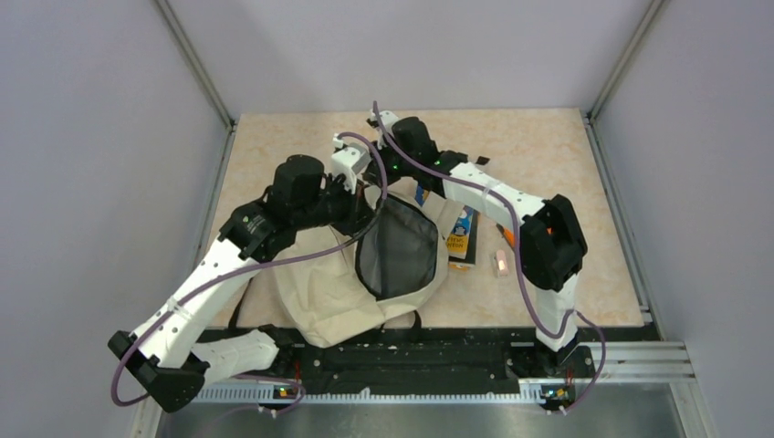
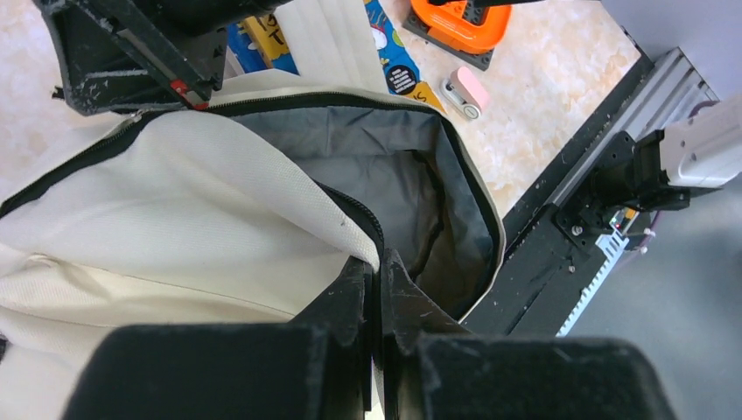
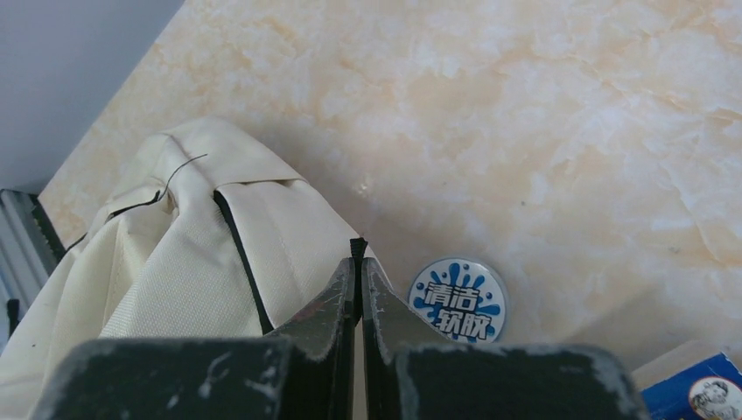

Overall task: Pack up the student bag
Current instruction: Unzip the student bag at the center of the board.

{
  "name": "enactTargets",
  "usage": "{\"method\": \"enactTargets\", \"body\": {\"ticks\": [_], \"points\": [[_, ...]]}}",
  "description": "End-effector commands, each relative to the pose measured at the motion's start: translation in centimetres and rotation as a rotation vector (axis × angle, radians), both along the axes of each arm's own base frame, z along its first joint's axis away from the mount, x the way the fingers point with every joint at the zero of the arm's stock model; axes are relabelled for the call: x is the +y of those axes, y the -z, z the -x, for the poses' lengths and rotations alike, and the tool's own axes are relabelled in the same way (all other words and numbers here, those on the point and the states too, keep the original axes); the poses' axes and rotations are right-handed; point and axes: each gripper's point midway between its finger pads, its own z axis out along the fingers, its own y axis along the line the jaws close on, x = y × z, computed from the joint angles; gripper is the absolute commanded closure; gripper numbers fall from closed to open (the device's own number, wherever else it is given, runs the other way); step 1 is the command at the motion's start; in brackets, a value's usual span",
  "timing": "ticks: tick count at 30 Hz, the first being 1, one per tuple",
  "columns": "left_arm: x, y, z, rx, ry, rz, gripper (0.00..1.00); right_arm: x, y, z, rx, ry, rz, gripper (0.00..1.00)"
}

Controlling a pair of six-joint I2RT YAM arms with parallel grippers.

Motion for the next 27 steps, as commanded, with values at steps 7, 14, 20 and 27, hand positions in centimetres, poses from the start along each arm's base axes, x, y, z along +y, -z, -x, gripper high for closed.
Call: {"method": "enactTargets", "body": {"ticks": [7, 14, 20, 27], "points": [[-1.1, -9.1, 5.5, -0.144, 0.308, 0.166, 1.0, 1.9, 0.1, -1.6, 0.011, -0.009, -0.064, 1.0], [-1.7, -9.1, 6.4, -0.126, 0.379, 0.195, 1.0, 3.1, -0.1, -2.6, 0.04, 0.034, -0.126, 1.0], [-1.7, -11.8, 7.7, -0.163, 0.45, 0.257, 1.0, 4.5, 0.1, -3.6, 0.066, 0.056, -0.153, 1.0], [-1.5, -13.6, 8.0, -0.199, 0.477, 0.3, 1.0, 5.8, 1.0, -3.9, 0.075, 0.063, -0.143, 1.0]]}}
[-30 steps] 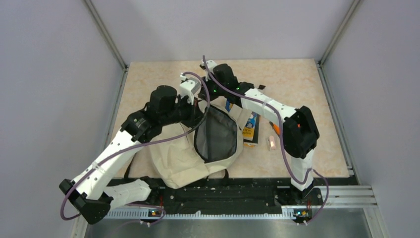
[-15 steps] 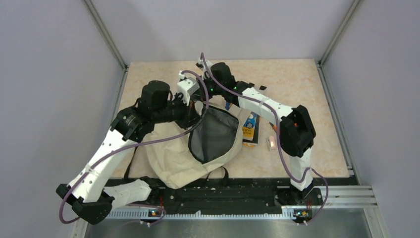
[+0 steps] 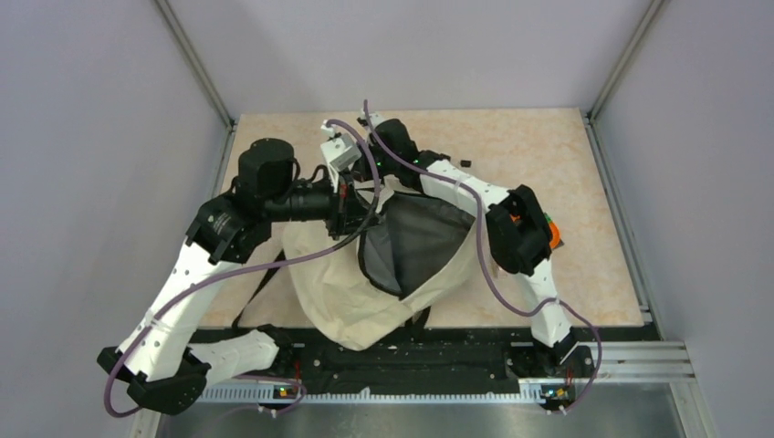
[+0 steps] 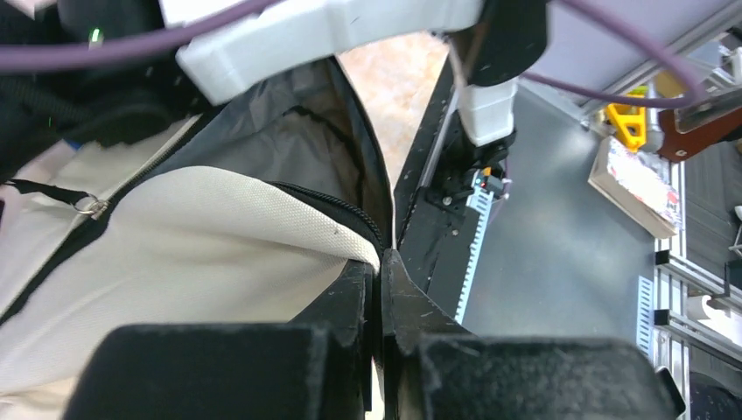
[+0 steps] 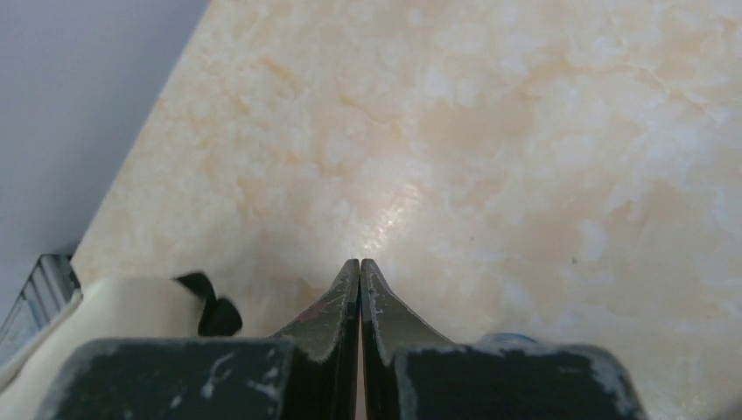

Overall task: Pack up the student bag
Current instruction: Unzip the student bag at the center of the board, then adjust the student bag at the center of the board.

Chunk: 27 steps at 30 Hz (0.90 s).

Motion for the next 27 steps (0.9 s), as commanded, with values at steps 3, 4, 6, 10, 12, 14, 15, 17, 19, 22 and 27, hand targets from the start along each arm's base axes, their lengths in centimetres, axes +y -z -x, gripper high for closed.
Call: {"method": "enactTargets", "body": {"ticks": [3, 4, 6, 10, 12, 14, 15, 17, 19, 22, 27], "points": [[-0.3, -5.4, 1.6, -0.135, 0.102, 0.162, 1.0, 0.6, -1.7, -1.3, -0.043, 0.045, -0.019, 1.0], [-0.1, -5.0, 1.1, -0.134, 0.073, 0.152, 1.0, 0.5, -2.0, -1.3, -0.051, 0.047, -0.019, 1.0], [0.4, -4.0, -0.2, -0.127, 0.001, 0.128, 1.0, 0.3, -3.0, -1.3, -0.072, 0.049, -0.02, 1.0], [2.7, -2.0, -4.3, -0.124, -0.259, 0.075, 1.0, -0.3, -5.6, -1.1, -0.116, 0.047, -0.018, 0.95], [4.3, -1.4, -6.0, -0.132, -0.39, 0.05, 1.0, -1.0, -7.3, -0.9, -0.148, 0.051, -0.017, 0.8], [6.0, -1.1, -7.3, -0.145, -0.504, 0.026, 1.0, -1.8, -9.1, -0.4, -0.184, 0.055, -0.018, 0.62], [6.7, -1.1, -7.8, -0.152, -0.545, 0.019, 1.0, -2.3, -9.9, -0.2, -0.201, 0.06, -0.017, 0.52], [7.9, -1.4, -8.6, -0.174, -0.616, 0.002, 1.0, -3.5, -11.9, 0.3, -0.242, 0.076, -0.016, 0.34], [9.0, -1.7, -9.4, -0.208, -0.674, -0.035, 1.0, -5.1, -13.2, 0.7, -0.274, 0.108, -0.003, 0.24], [11.3, -2.4, -10.8, -0.272, -0.773, -0.123, 1.0, -7.9, -14.0, 1.2, -0.307, 0.156, 0.029, 0.16], [13.4, -2.6, -12.5, -0.337, -0.848, -0.225, 1.0, -12.2, -12.2, 2.4, -0.308, 0.221, 0.132, 0.12]]}}
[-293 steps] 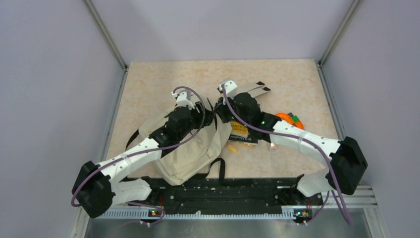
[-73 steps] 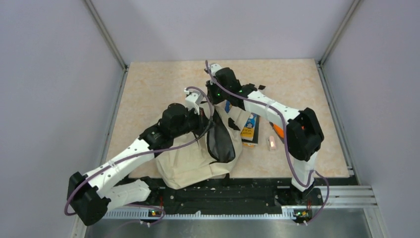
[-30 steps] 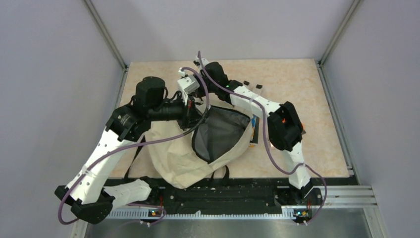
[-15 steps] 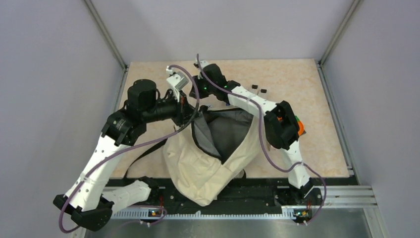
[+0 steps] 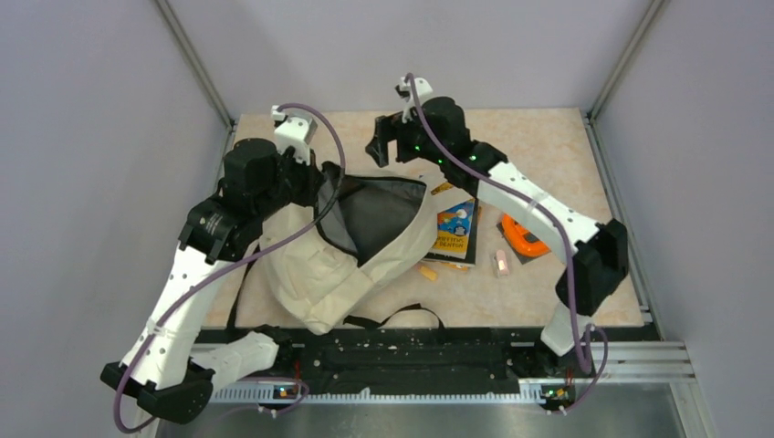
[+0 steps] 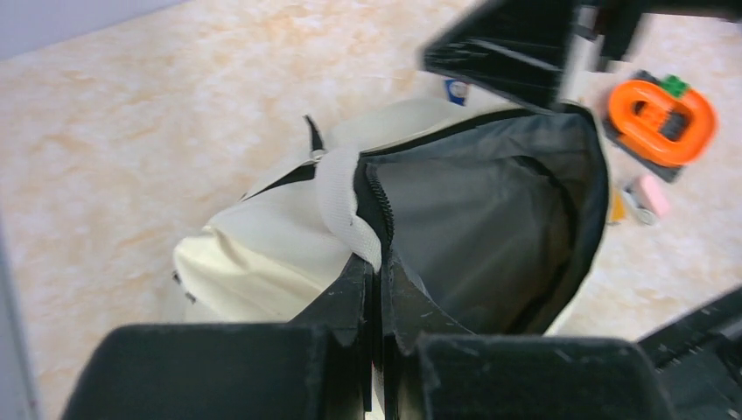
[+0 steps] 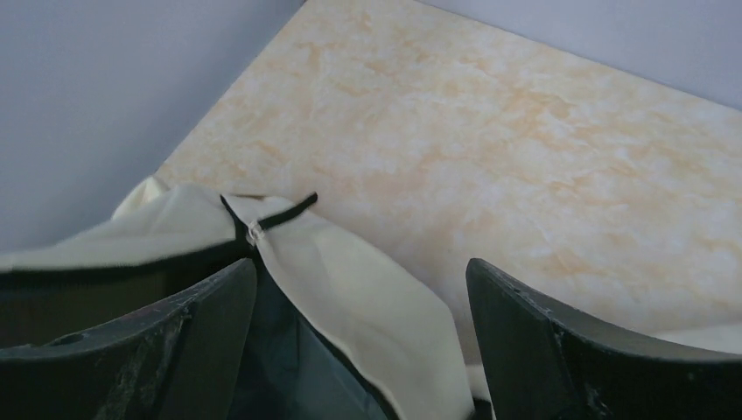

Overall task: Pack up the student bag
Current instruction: Adjust the student bag at the center of the board.

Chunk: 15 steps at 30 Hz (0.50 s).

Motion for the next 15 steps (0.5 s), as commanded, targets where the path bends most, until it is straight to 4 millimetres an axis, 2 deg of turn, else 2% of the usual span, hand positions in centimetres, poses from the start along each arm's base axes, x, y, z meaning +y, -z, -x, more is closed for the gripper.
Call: {"method": "enactTargets", "body": {"ticks": [1, 6, 9, 11, 15], "points": [[3.1, -4.5, -2.4, -0.183, -0.122, -0.092, 1.0, -4.5, 1.9, 0.3, -0.012, 0.1, 0.111, 0.11], [3.7, -3.7, -3.1, -0.192, -0.126, -0.168, 1.0, -5.5, 6.4, 2.1, 0.063, 0.066, 0.178, 0.11], [3.5, -3.2, -3.3, -0.191, -0.108, -0.18, 1.0, -4.8, 8.5, 3.8, 0.116, -0.021, 0.175, 0.12], [3.4, -2.7, -3.4, -0.183, -0.103, -0.187, 1.0, -4.5, 9.2, 4.6, 0.133, -0.05, 0.16, 0.12], [3.6, -1.0, -4.0, -0.145, -0.115, -0.218, 1.0, -4.6, 9.2, 5.6, 0.146, -0.058, 0.121, 0.12]]}}
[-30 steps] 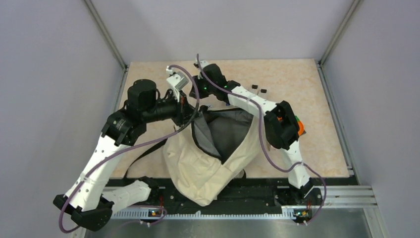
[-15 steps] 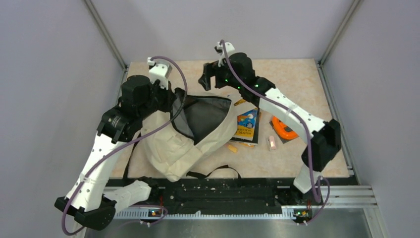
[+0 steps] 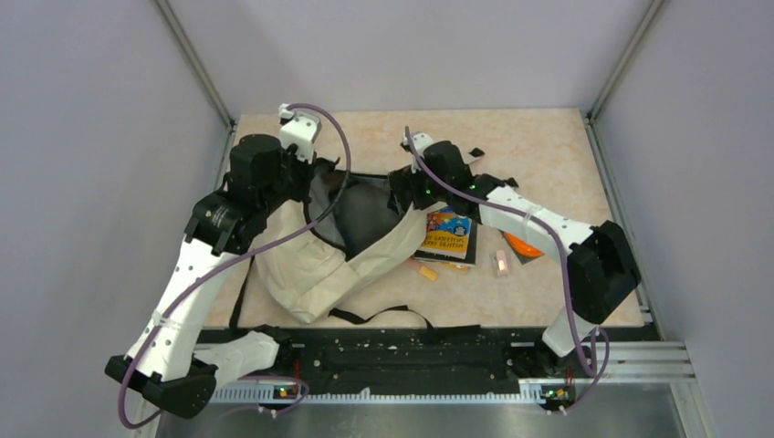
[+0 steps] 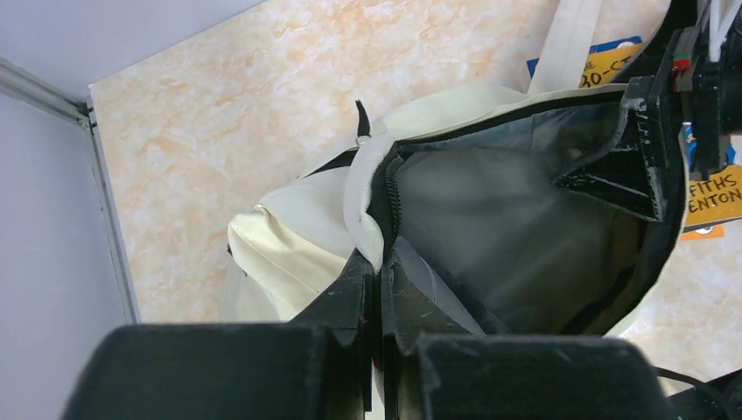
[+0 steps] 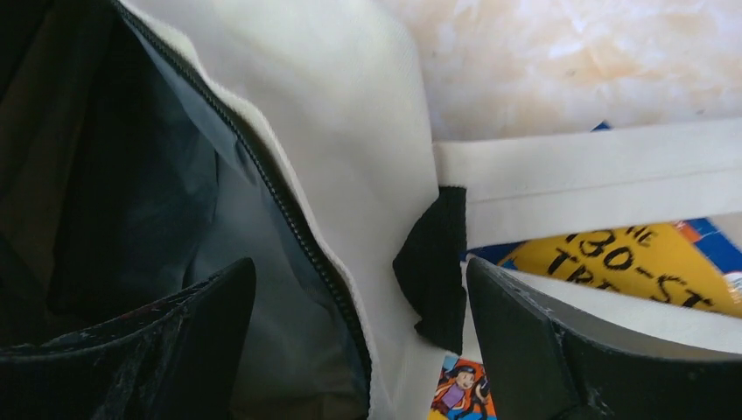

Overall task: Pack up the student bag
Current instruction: Adjust the student bag at the center of the board.

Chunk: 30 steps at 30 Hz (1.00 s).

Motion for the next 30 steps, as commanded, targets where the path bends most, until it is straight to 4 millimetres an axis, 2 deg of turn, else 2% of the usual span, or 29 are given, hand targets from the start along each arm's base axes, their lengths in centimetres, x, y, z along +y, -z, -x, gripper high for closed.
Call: {"method": "enactTargets", "body": {"ticks": [1, 2, 3, 5, 7, 9, 10, 13, 15, 17, 21, 24, 26, 28, 30], "points": [[0.7, -1.0, -1.7, -0.076, -0.047, -0.018, 1.0, 0.8, -3.3, 0.6, -0.055, -0.031, -0.109, 0.14], [1.0, -0.6, -2.0, -0.069, -0.07, -0.027, 1.0, 0.7, -3.5, 0.6, -0.062, -0.031, -0.109, 0.2], [1.3, -0.3, -2.3, -0.066, -0.098, -0.037, 1.0, 0.7, -3.5, 0.5, -0.065, -0.025, -0.108, 0.31], [2.2, 0.2, -3.2, -0.06, -0.161, -0.062, 1.0, 0.8, -4.0, 0.1, -0.067, -0.004, -0.118, 0.6], [3.2, 0.3, -4.0, -0.058, -0.233, -0.088, 1.0, 1.4, -4.6, -0.5, -0.073, 0.026, -0.138, 0.82], [4.3, -0.1, -4.8, -0.063, -0.312, -0.11, 1.0, 2.5, -5.5, -1.1, -0.111, 0.056, -0.14, 0.97], [4.9, -0.4, -5.1, -0.068, -0.352, -0.117, 1.0, 3.4, -6.3, -1.2, -0.144, 0.061, -0.145, 1.0], [6.3, -1.7, -5.9, -0.098, -0.437, -0.111, 1.0, 6.9, -8.2, -1.5, -0.209, 0.038, -0.191, 1.0], [7.1, -2.4, -6.4, -0.122, -0.473, -0.077, 1.0, 9.2, -8.1, -2.2, -0.221, 0.02, -0.22, 1.0], [7.9, -2.7, -6.6, -0.134, -0.508, -0.055, 1.0, 10.9, -7.4, -3.1, -0.217, 0.019, -0.221, 1.0], [9.2, -2.5, -6.5, -0.156, -0.545, -0.025, 1.0, 13.4, -4.5, -4.8, -0.195, 0.024, -0.2, 1.0], [8.6, -1.1, -6.1, -0.134, -0.513, 0.013, 1.0, 14.2, -2.4, -5.7, -0.178, 0.034, -0.175, 1.0], [8.0, 0.4, -5.8, -0.105, -0.483, 0.034, 1.0, 14.4, -2.0, -6.1, -0.18, 0.04, -0.155, 1.0], [7.6, 2.2, -5.5, -0.068, -0.466, 0.038, 1.0, 14.2, -1.9, -6.5, -0.186, 0.041, -0.127, 0.92], [7.6, 3.8, -5.1, -0.034, -0.467, 0.034, 1.0, 14.2, -2.6, -6.5, -0.2, 0.026, -0.112, 0.72]]}}
